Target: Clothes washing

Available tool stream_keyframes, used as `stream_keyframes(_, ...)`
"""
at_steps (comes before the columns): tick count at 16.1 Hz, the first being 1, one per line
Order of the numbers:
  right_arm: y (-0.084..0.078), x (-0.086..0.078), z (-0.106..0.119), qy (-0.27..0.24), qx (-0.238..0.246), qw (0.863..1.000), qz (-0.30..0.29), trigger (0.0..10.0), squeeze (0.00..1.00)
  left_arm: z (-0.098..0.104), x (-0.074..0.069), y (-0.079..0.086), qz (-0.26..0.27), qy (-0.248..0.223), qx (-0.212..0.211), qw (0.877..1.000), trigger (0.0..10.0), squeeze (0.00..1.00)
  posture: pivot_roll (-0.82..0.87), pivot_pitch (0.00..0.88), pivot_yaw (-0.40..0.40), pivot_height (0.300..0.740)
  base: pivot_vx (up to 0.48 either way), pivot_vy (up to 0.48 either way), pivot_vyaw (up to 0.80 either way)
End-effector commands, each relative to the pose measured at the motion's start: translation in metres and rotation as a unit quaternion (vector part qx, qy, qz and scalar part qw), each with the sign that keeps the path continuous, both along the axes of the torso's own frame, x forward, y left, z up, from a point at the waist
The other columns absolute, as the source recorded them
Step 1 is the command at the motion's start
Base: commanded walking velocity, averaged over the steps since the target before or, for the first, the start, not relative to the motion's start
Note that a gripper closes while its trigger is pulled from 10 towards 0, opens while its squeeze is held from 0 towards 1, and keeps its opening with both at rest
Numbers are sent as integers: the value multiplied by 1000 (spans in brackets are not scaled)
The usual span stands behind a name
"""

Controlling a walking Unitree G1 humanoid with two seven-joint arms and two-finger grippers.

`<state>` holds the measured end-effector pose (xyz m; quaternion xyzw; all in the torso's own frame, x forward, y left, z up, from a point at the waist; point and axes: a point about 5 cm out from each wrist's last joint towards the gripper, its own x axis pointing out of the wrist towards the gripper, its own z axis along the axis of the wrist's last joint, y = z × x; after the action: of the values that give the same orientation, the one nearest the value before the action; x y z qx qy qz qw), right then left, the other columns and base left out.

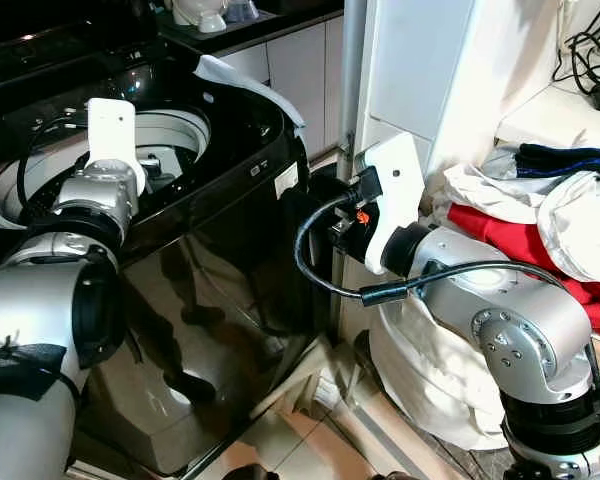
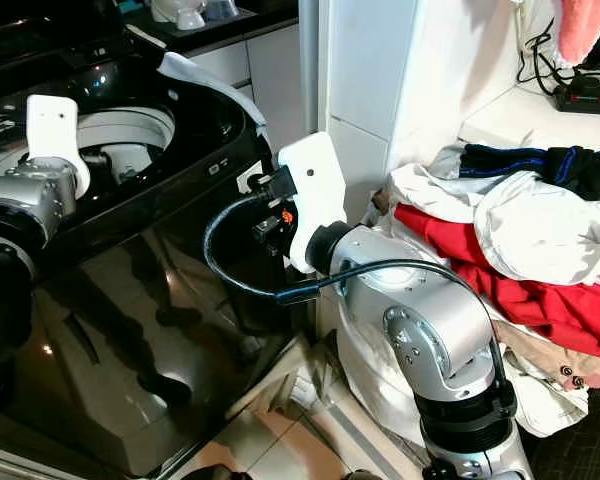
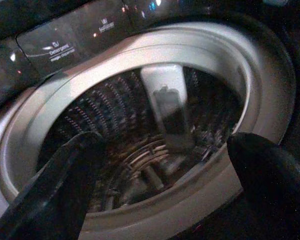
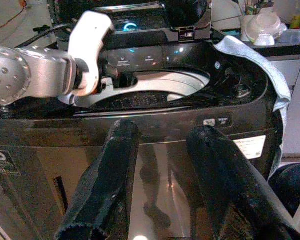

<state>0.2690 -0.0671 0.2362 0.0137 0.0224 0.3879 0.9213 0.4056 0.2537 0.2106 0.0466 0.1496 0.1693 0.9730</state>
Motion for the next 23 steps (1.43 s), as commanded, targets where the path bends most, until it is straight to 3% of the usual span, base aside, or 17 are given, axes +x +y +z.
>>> stream_keyframes(1,-2,0,3,-11,5,1000,-16,10000,0,38,6,2,7,-92,4,996,10000,0,-102,0,133,740,0,0,0)
stream_keyframes(2,-7,6,6,-22,17,998,-53,10000,0,49,10,-6,-15,-124,3,992,10000,0,-103,0,135,740,0,0,0)
stream_keyframes(3,-21,16,9,-34,20,992,-119,10000,0,56,16,-29,-97,-156,-29,982,10000,0,-103,0,136,740,0,0,0)
stream_keyframes(4,-26,19,10,-38,17,989,-140,10000,12,57,17,-37,-131,-166,-37,977,10000,0,-106,0,137,740,0,0,0)
stream_keyframes(5,-37,23,13,-53,6,983,-178,10000,1000,51,17,-56,-203,-173,-40,963,10000,0,-113,0,137,740,0,0,0)
stream_keyframes(7,-67,34,30,-99,-26,962,-253,10000,1000,25,9,-103,-384,-168,-55,906,10000,0,-116,0,127,740,0,0,0)
stream_keyframes(9,-87,39,43,-124,-85,948,-281,10000,1000,11,-5,-120,-468,-165,-52,867,10000,0,-113,0,113,740,0,0,0)
stream_keyframes(11,-114,42,51,-109,-158,933,-306,10000,1000,8,-26,-127,-526,-172,-68,830,10000,0,-105,0,95,740,0,0,0)
stream_keyframes(13,-152,47,63,-94,-163,915,-356,10000,1000,10,-42,-126,-543,-179,-92,815,10000,0,-109,0,90,740,0,0,0)
stream_keyframes(14,-160,48,65,-93,-162,911,-368,10000,1000,10,-45,-126,-545,-179,-95,814,10000,0,-109,0,90,740,0,0,0)
stream_keyframes(15,-180,49,72,-87,-164,905,-384,10000,1000,11,-57,-128,-559,-180,-99,803,10000,0,-109,0,85,740,0,0,0)
stream_keyframes(17,-201,45,81,-73,-186,900,-388,10000,1000,14,-77,-136,-591,-173,-121,778,10000,0,-99,0,71,740,0,0,0)
stream_keyframes(18,-206,42,83,-66,-192,902,-381,10000,1000,13,-84,-139,-604,-165,-127,769,10000,0,-98,0,66,740,0,0,0)
stream_keyframes(19,-219,33,91,-53,-193,912,-358,10000,1000,8,-99,-143,-636,-134,-133,748,10000,0,-97,0,57,740,0,0,0)
stream_keyframes(21,-232,25,100,-43,-190,919,-343,10000,1000,8,-107,-144,-642,-125,-145,743,10000,0,-100,0,57,740,0,0,0)
stream_keyframes(23,-256,8,102,-6,-213,925,-314,10000,1000,11,-111,-145,-635,-123,-160,746,10000,0,-108,0,48,740,0,0,0)
